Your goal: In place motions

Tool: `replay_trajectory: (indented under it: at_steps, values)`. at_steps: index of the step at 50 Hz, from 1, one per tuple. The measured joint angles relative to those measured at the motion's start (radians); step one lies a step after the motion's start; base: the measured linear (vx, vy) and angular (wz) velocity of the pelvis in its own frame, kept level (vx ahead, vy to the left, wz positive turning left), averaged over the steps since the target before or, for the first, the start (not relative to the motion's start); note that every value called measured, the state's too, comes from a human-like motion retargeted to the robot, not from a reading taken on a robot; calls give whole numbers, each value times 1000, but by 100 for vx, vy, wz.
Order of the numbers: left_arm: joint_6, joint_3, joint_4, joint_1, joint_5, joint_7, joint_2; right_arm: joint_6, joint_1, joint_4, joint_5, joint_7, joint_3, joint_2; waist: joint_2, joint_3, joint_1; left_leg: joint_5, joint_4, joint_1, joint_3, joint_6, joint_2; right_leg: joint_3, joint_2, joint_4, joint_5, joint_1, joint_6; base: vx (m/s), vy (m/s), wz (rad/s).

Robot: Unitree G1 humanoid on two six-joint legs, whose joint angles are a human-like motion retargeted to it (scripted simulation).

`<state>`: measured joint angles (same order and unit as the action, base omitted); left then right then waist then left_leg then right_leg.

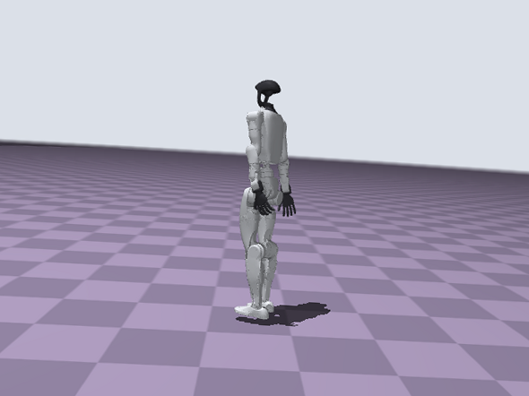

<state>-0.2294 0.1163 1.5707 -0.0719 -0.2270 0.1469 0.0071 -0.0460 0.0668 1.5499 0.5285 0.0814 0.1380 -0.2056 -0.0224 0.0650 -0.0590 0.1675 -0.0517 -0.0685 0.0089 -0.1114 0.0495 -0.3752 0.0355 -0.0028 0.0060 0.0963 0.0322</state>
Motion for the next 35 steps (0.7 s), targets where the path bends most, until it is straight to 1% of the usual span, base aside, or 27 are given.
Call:
replay_trajectory:
  at_steps: [3, 8, 12, 16, 20, 23, 25, 27, 28, 30, 32, 33, 35]
  values:
    - [-14, -6, 39, 11, 19, 3, 2, -3, 38, 25, -58, 19, 44, -3, -7, 9, -10, -4, 27, 3, 1, -11, -4, -13, -3, 0, 3, 1, 5, -8, 6, 15]
    - [-18, -32, 40, 56, 56, 16, 17, 2, 79, 60, -136, 17, 94, 1, 0, -17, -18, -1, 38, 17, -16, 3, 11, -23, 13, 11, 9, -11, 15, -15, 13, 12]
    - [-16, -61, 38, 106, 46, 11, 34, 11, 106, 66, -115, 27, 100, 2, 10, -41, -6, 8, 42, 31, -27, 20, 27, -16, 24, 26, 16, -16, 18, -16, 14, -13]
    - [-12, -98, 37, 154, 59, 21, 45, 23, 114, 56, -51, 29, 92, -8, 11, -68, -8, 14, 57, 43, -14, 20, 27, -10, 29, 67, 28, -7, 30, -19, 12, -29]
    - [-10, -129, 23, 190, 53, 38, 52, 37, 94, 69, 9, -15, 66, -40, -1, -79, 1, 25, 76, 36, 27, 27, 19, 53, 18, 154, 52, 53, 58, -19, 12, -87]
    - [-21, -152, -14, 205, 39, 47, 60, 29, 64, 108, -2, -52, 40, -64, -11, -88, -9, 27, 79, 24, 40, 30, 14, 146, -1, 208, 57, 89, 84, -15, 10, -50]
    - [-36, -158, -62, 211, 27, 63, 65, 26, 37, 149, -51, -65, 28, -70, -19, -102, -24, 25, 76, 20, 23, 31, 13, 159, 2, 217, 46, 82, 64, -12, 4, 21]
    - [-30, -157, -108, 206, 16, 74, 63, 8, 38, 150, -114, -67, 27, -62, -19, -108, -13, 27, 71, 19, 11, 32, 18, 103, 21, 185, 30, 47, 29, -2, -2, 28]
    - [-22, -150, -130, 197, 9, 75, 59, -2, 40, 150, -145, -72, 30, -54, -16, -108, -2, 29, 69, 21, 4, 33, 24, 56, 33, 158, 2, 24, 23, 9, -5, 42]
    - [6, -132, -157, 163, -3, 66, 48, -25, 49, 150, -207, -88, 28, -37, -3, -94, 20, 31, 67, 26, -13, 33, 46, -60, 66, 83, 10, -20, 13, 19, -4, 57]
    - [25, -116, -154, 113, -7, 51, 43, -60, 32, 150, -263, -101, 5, -13, 10, -68, 54, 30, 67, 21, -23, 35, 64, -44, 60, 50, 15, -31, 17, 23, -6, 55]
    - [22, -109, -142, 86, 0, 39, 37, -73, 13, 150, -277, -104, -2, -1, 9, -59, 71, 30, 66, 18, -27, 34, 65, -53, 67, 37, 29, -35, 36, 16, -10, 46]
    - [9, -79, -105, 32, 34, 17, 27, -73, -53, 150, -287, -110, -17, 25, 4, -50, 98, 32, 64, 13, -32, 28, 55, -97, 72, 9, 49, -46, 48, 6, -9, 30]
